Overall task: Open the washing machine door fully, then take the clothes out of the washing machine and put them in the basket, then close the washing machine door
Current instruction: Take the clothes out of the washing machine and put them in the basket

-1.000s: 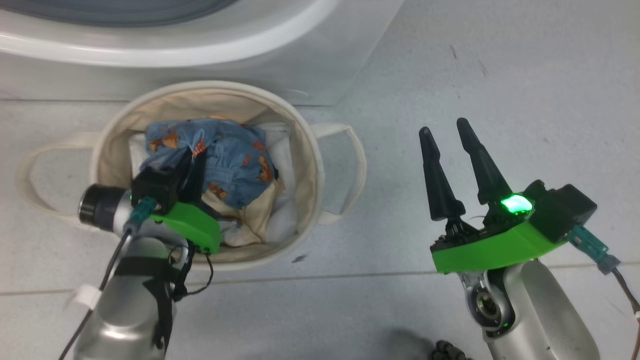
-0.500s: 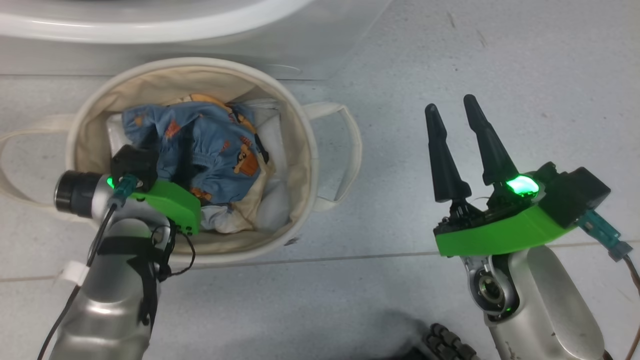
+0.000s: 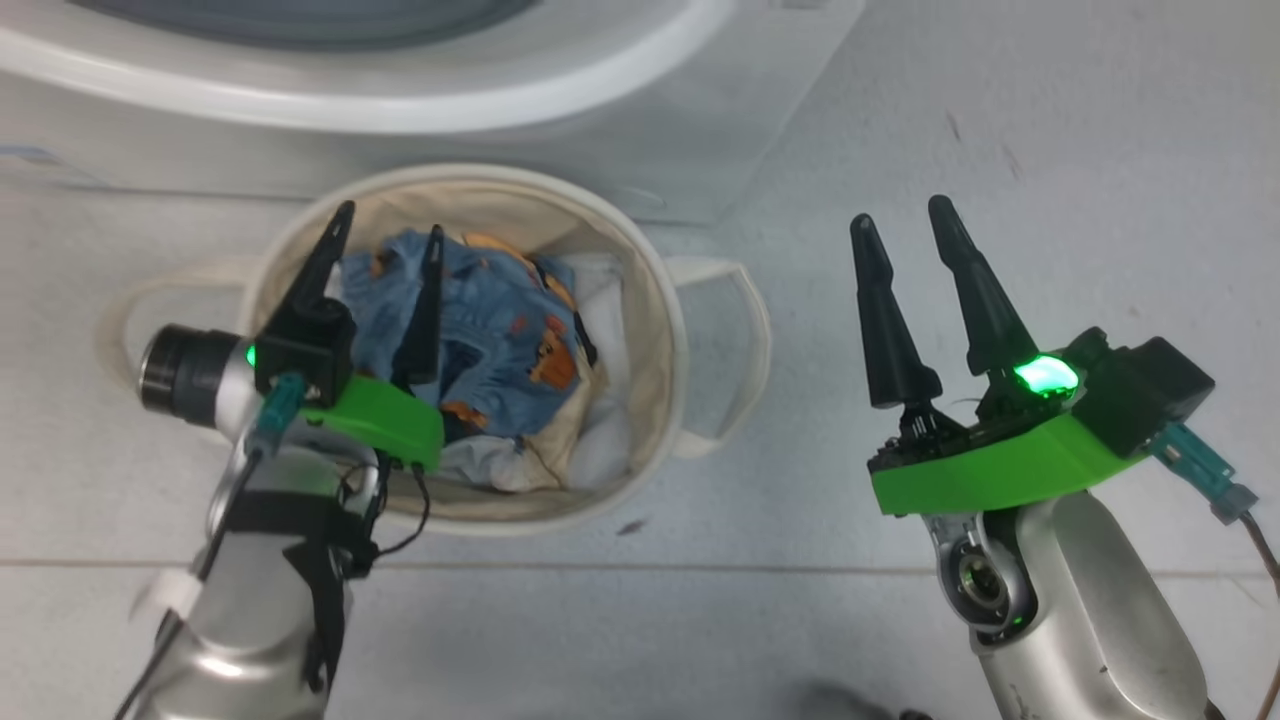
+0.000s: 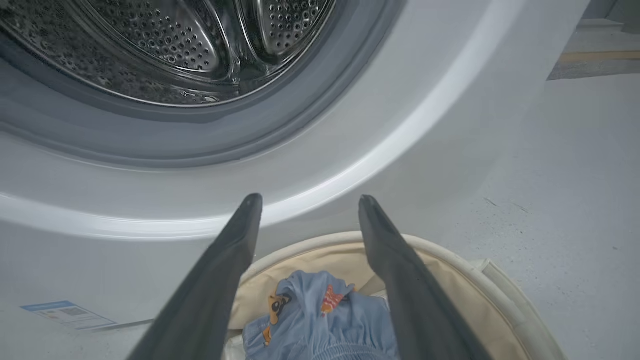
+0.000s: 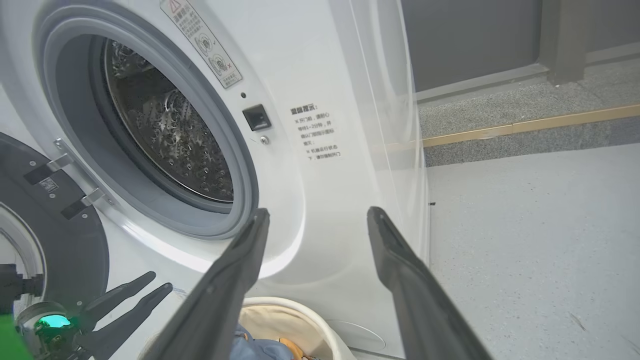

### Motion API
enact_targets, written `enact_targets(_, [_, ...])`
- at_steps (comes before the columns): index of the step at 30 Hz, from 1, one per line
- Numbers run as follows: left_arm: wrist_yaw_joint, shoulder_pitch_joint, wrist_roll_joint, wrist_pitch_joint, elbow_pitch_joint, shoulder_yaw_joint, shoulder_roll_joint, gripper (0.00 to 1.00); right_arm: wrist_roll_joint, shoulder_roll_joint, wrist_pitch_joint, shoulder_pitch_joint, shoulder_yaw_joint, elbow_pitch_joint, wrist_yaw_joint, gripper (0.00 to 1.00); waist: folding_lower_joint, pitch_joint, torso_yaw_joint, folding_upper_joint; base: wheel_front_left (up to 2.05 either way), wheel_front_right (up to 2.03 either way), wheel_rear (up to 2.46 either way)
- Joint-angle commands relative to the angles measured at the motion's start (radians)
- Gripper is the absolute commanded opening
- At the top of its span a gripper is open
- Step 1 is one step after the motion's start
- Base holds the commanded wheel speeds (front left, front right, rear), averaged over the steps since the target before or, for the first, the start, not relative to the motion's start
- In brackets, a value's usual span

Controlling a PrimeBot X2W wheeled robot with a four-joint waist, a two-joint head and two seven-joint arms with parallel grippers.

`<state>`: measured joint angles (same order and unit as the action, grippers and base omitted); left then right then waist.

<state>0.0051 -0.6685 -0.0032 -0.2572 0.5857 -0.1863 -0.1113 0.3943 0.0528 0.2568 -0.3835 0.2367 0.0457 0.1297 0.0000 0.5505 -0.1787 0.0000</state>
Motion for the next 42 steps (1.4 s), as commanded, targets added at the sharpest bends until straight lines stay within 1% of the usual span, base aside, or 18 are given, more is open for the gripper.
enact_targets(1, [0.0, 0.031, -0.001, -0.005, -0.067, 0.017, -0.015, 1.0, -0.006, -0.003, 0.005, 0.02, 0.018, -0.024, 0.001, 1.0, 0.0, -0.05, 0.029, 0.0, 0.0, 0.0, 0.0])
enact_targets(2, [0.0, 0.061, -0.011, -0.005, -0.125, 0.017, -0.009, 1.0, -0.007, -0.003, 0.005, 0.029, 0.017, -0.019, 0.001, 1.0, 0.0, -0.083, 0.042, 0.0, 0.0, 0.0, 0.0])
enact_targets(7, [0.002, 0.154, -0.04, -0.005, -0.257, 0.029, 0.009, 1.0, -0.018, -0.003, 0.005, 0.06, 0.005, -0.003, 0.001, 1.0, 0.0, -0.164, 0.077, 0.0, 0.0, 0.0, 0.0])
enact_targets(17, [0.027, 0.327, -0.065, -0.005, -0.427, 0.065, 0.036, 1.0, -0.052, -0.003, 0.005, 0.119, -0.02, 0.018, 0.001, 1.0, 0.0, -0.281, 0.13, 0.0, 0.0, 0.0, 0.0])
enact_targets(25, [0.069, 0.436, -0.07, -0.005, -0.486, 0.09, 0.049, 1.0, -0.042, -0.003, 0.005, 0.173, -0.036, 0.032, 0.001, 1.0, 0.0, -0.357, 0.145, 0.0, 0.0, 0.0, 0.0])
enact_targets(32, [0.097, 0.513, -0.107, -0.005, -0.527, 0.123, 0.057, 1.0, -0.038, -0.003, 0.005, 0.216, -0.074, 0.043, 0.001, 1.0, 0.0, -0.396, 0.144, 0.0, 0.0, 0.0, 0.0])
enact_targets(36, [0.102, 0.536, -0.101, -0.005, -0.524, 0.127, 0.058, 1.0, -0.026, -0.003, 0.005, 0.237, -0.109, 0.051, 0.001, 1.0, 0.0, -0.408, 0.146, 0.0, 0.0, 0.0, 0.0])
enact_targets(39, [0.106, 0.55, -0.094, -0.005, -0.528, 0.134, 0.059, 1.0, 0.008, -0.003, 0.005, 0.255, -0.131, 0.069, 0.001, 1.0, 0.0, -0.417, 0.147, 0.0, 0.0, 0.0, 0.0])
enact_targets(42, [0.108, 0.567, -0.097, -0.005, -0.527, 0.139, 0.059, 1.0, 0.004, -0.003, 0.005, 0.266, -0.139, 0.081, 0.001, 1.0, 0.0, -0.426, 0.147, 0.0, 0.0, 0.0, 0.0])
